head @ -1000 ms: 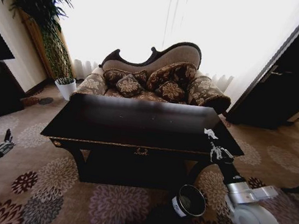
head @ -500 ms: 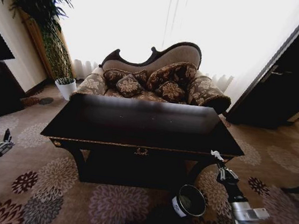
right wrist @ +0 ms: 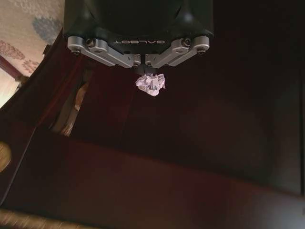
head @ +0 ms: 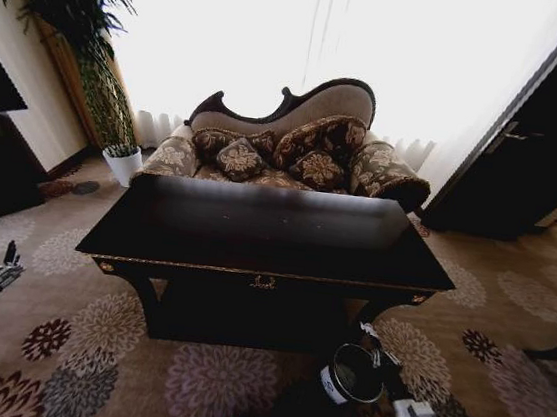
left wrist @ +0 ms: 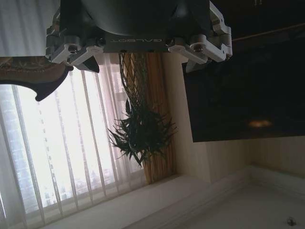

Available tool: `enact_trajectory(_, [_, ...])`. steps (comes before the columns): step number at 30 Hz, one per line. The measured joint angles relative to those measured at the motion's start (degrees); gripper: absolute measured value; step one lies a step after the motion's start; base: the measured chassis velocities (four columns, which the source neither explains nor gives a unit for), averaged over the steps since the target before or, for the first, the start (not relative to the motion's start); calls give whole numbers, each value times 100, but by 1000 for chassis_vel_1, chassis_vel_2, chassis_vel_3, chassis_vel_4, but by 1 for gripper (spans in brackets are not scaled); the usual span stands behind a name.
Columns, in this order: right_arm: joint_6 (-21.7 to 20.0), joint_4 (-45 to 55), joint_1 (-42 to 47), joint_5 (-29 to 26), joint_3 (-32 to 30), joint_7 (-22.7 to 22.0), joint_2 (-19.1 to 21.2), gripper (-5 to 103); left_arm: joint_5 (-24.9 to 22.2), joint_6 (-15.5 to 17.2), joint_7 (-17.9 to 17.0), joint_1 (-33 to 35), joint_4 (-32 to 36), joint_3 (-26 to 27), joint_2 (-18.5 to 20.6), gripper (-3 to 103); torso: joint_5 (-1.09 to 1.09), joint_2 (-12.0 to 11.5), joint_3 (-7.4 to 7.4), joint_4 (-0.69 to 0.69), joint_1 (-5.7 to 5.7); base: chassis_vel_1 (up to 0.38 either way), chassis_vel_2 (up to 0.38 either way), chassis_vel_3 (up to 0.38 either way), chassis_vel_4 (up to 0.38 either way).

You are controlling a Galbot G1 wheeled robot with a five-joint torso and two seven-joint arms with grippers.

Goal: Move to the front of the table and place the trash on the table into the trash bin.

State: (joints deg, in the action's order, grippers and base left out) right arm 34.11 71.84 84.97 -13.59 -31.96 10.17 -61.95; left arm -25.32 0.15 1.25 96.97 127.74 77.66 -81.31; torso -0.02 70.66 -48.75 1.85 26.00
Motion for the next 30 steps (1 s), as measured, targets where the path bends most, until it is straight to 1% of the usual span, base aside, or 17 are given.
enact_trajectory(1, [8,-348,-168,151,153,-45,31,0,8,-4,0,10,12,-3,-21,100,0,0,0,1,1,0,0,0,0])
enact_trajectory(2, [8,-348,-168,151,153,-45,31,0,8,-4,0,10,12,-3,-21,100,0,0,0,1,1,0,0,0,0])
enact_trajectory(3, [7,-586,-282,228,273,-92,49,0,18,-7,-1,16,30,-10,-40,100,0,0,0,1,1,0,0,0,0])
enact_trajectory(6, [-62,-1208,-658,402,578,-341,96,0,42,-12,0,45,76,-31,-82,100,2,0,0,2,1,0,0,0,0])
enact_trajectory(7, [-88,-1383,-785,472,651,-438,112,0,46,-13,0,53,82,-33,-87,100,1,0,0,1,1,0,0,0,0])
enact_trajectory(8, [-88,-1383,-785,472,651,-438,112,0,46,-13,0,53,82,-33,-87,100,1,0,0,1,1,0,0,0,0])
enact_trajectory(11, [-155,-1886,-1217,750,819,-681,188,0,51,-16,0,78,83,-27,-78,100,0,0,0,1,1,0,0,0,0])
enact_trajectory(13, [-163,-1975,-1296,788,853,-712,203,0,51,-18,0,83,80,-20,-75,100,0,0,-1,1,1,0,0,0,0])
enact_trajectory(15, [-212,-2300,-1592,862,981,-842,244,0,51,-26,0,100,69,6,-64,100,1,0,0,1,1,0,0,0,0])
enact_trajectory(17, [-336,-2765,-1995,913,1193,-1088,285,0,51,-30,0,127,68,21,-60,100,1,0,-1,0,1,0,0,0,0])
enact_trajectory(19, [-387,-2869,-2083,919,1245,-1155,294,0,51,-30,0,132,69,22,-60,100,1,0,-1,1,1,0,0,0,0])
enact_trajectory(21, [-541,-3317,-2417,972,1434,-1347,329,0,51,-31,0,150,73,32,-62,100,1,0,-1,0,1,0,0,0,0])
enact_trajectory(27, [-629,-3847,-2642,1184,1621,-1397,371,0,50,-38,0,173,77,63,-65,100,2,0,-1,1,1,0,0,0,0])
enact_trajectory(30, [-685,-3940,-2656,1323,1658,-1451,371,0,50,-40,0,173,76,65,-65,100,1,0,-1,2,1,0,0,0,0])
